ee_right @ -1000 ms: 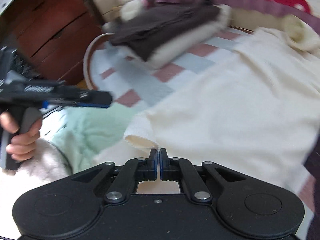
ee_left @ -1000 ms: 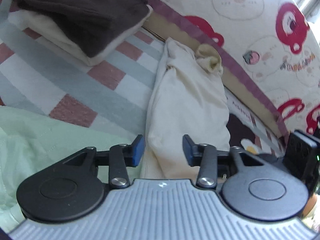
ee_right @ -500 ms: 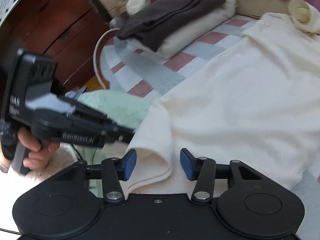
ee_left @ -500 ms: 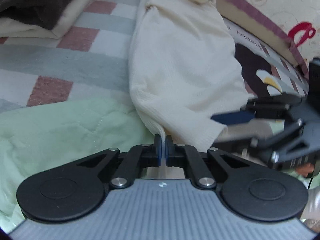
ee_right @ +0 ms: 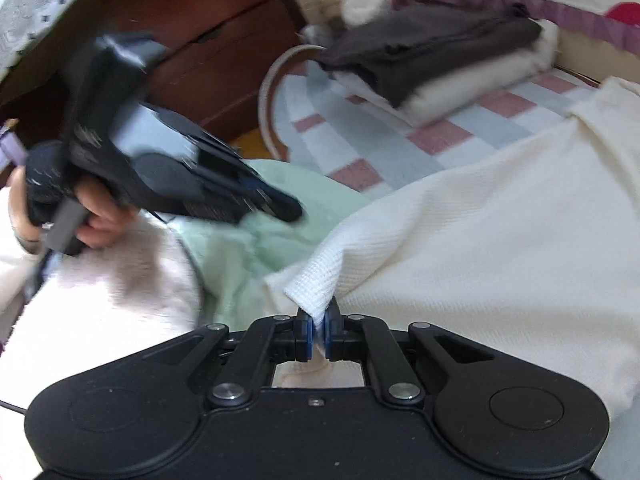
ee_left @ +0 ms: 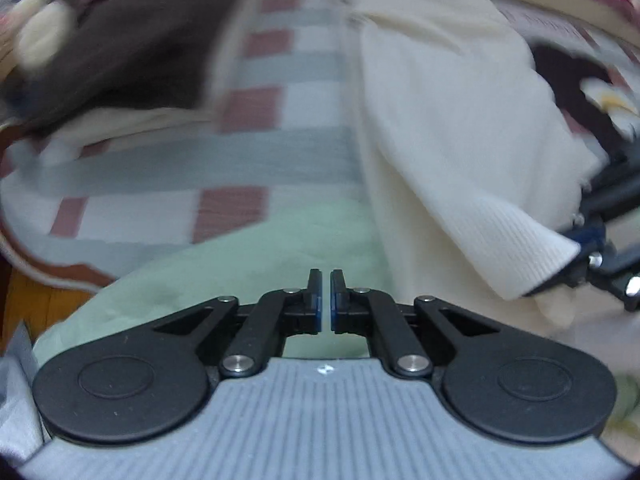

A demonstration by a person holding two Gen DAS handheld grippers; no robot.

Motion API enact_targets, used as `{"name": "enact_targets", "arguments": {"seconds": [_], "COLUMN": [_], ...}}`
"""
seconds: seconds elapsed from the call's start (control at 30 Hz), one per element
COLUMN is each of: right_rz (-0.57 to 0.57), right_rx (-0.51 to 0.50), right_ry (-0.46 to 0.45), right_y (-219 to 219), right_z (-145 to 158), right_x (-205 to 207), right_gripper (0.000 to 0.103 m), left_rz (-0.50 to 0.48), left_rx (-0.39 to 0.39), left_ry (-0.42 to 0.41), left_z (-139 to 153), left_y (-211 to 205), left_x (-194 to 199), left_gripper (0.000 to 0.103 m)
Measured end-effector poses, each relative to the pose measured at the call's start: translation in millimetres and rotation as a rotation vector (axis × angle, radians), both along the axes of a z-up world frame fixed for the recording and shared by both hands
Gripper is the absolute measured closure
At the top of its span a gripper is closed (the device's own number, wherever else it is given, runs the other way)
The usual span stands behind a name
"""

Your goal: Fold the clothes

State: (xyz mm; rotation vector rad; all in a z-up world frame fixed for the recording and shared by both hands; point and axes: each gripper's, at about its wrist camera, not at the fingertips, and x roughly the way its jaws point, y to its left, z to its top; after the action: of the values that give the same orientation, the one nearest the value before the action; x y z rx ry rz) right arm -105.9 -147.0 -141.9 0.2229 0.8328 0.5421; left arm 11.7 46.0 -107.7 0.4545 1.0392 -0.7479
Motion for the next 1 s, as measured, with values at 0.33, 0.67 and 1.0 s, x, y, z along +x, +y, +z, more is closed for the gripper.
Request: {"name": "enact_targets", "arguments": {"seconds": [0.33,0.67,1.0], "right_rz": [0.146,-0.408,-0.613], "right_rx": [0.040,0.178,0.503], "right_ry": [0.023,0.143,0.355], "right_y": [18.2,-126.0,-157.2], "right_z": [9.7,7.6,-40.1], "right_x": [-2.4,-38.0,-107.6], "right_gripper": [0.093,0.059,0.050], "left_rz": [0.075,0.011,0.161], "left_rx": [-0.123,0.069,-0.194], "left_ry": [0.225,-0.007,0.378], "left_z": [-37.1,-30.4,-51.9], "left_y": [-30.5,-29.2,4.6], "left_x": [16.9,2.7,43.6], "left_gripper": [0.048,0.047,0.044]}}
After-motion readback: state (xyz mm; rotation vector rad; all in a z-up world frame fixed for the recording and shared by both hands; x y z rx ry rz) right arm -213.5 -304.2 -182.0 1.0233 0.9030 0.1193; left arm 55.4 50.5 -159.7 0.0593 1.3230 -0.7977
